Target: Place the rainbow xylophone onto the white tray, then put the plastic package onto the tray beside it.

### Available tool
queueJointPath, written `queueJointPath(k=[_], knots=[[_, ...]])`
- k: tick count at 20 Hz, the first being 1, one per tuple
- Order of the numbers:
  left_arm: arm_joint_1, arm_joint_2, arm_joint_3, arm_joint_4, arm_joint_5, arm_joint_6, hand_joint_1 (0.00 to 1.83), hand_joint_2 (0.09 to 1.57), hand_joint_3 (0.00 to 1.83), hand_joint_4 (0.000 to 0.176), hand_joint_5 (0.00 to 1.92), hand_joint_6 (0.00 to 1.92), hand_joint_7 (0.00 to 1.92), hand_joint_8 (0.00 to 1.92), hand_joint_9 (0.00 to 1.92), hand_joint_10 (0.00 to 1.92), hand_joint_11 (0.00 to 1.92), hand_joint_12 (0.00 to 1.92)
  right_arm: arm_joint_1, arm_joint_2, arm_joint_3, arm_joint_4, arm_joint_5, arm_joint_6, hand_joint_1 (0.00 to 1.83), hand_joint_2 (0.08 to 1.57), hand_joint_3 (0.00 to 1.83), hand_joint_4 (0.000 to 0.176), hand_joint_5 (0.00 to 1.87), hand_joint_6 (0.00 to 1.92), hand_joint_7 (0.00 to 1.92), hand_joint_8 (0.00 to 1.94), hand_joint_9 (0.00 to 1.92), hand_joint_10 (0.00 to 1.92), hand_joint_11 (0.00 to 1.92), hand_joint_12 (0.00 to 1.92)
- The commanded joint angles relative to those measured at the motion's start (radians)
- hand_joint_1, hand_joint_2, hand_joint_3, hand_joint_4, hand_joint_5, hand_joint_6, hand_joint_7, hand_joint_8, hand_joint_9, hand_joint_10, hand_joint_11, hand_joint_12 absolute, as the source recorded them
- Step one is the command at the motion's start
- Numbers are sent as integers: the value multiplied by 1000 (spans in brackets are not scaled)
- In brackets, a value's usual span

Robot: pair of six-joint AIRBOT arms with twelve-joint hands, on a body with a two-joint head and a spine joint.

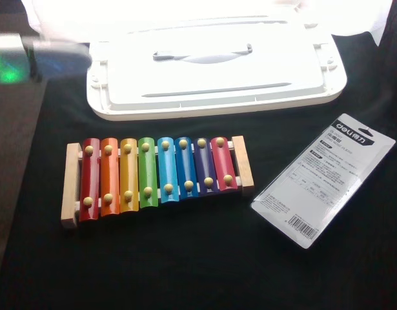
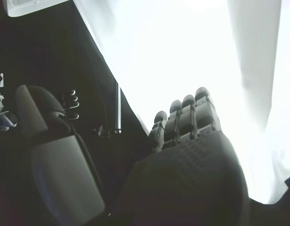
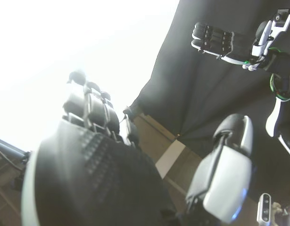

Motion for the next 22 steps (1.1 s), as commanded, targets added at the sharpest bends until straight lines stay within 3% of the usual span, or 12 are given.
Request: queueJointPath(k=[1, 4, 7, 8, 9, 10, 11, 12, 13, 16, 17, 22], knots=[[-15, 5, 7, -16, -113, -2, 360, 961, 15, 16, 0, 0, 97, 4, 124, 22, 0, 372, 12, -4, 6, 39, 106, 10, 415, 797, 212, 68, 120, 8, 68, 11, 1, 0, 0, 0], [-30, 8, 7, 15, -73, -5, 370, 973, 3, 31, 0, 0, 78, 4, 108, 4, 0, 318, 12, -8, 6, 38, 107, 10, 411, 811, 198, 77, 169, 18, 104, 19, 27, 11, 6, 3], [-54, 15, 27, 128, -18, -118, 355, 961, 0, 29, 0, 0, 122, 8, 130, 6, 0, 296, 12, -9, 6, 36, 108, 10, 435, 801, 181, 68, 195, 19, 98, 10, 0, 0, 0, 0], [-63, 15, 41, 191, 5, -198, 329, 969, 3, 27, 0, 0, 95, 2, 124, 2, 0, 305, 12, -11, 5, 36, 108, 10, 430, 798, 176, 60, 218, 26, 121, 18, 18, 7, 0, 0], [-69, 17, 48, 226, 20, -235, 321, 946, 0, 36, 0, 0, 94, 1, 123, 1, 0, 271, 12, -12, 5, 36, 108, 10, 411, 826, 141, 39, 261, 11, 168, 12, 58, 20, 21, 18], [-76, 23, 51, 275, 42, -287, 287, 918, 0, 2, 0, 0, 124, 5, 134, 6, 0, 292, 12, -16, 6, 36, 109, 10, 411, 880, 43, 9, 296, 11, 208, 16, 105, 14, 0, 236], [-78, 26, 51, 302, 53, -307, 287, 918, 0, 2, 0, 0, 124, 5, 134, 6, 0, 292, 12, -17, 6, 36, 109, 10, 411, 880, 43, 9, 296, 11, 208, 16, 105, 14, 0, 236], [-81, 30, 50, 338, 63, -338, 273, 895, 0, 0, 0, 0, 141, 6, 153, 8, 0, 404, 12, -18, 6, 36, 109, 10, 422, 860, 28, 7, 311, 14, 215, 16, 99, 10, 0, 254], [-82, 36, 47, 377, 69, -374, 293, 870, 0, 0, 0, 0, 144, 2, 169, 7, 0, 522, 12, -20, 6, 36, 108, 10, 404, 828, 10, 5, 316, 7, 211, 7, 65, 16, 0, 150], [-83, 45, 25, 441, 87, -408, 356, 802, 0, 0, 0, 0, 159, 6, 192, 13, 0, 531, 12, -23, 6, 36, 108, 10, 400, 820, 6, 2, 309, 2, 213, 5, 65, 20, 0, 129], [-83, 46, 16, 459, 92, -413, 393, 752, 0, 0, 0, 0, 135, 0, 180, 3, 0, 476, 12, -23, 6, 36, 108, 10, 418, 802, 0, 12, 311, 4, 205, 5, 54, 11, 0, 8], [-82, 45, -4, 568, 121, -482, 322, 778, 0, 0, 0, 0, 125, 0, 180, 1, 0, 454, 12, -28, 5, 36, 108, 10, 438, 852, 19, 30, 336, 11, 209, 4, 44, 5, 9, 4]])
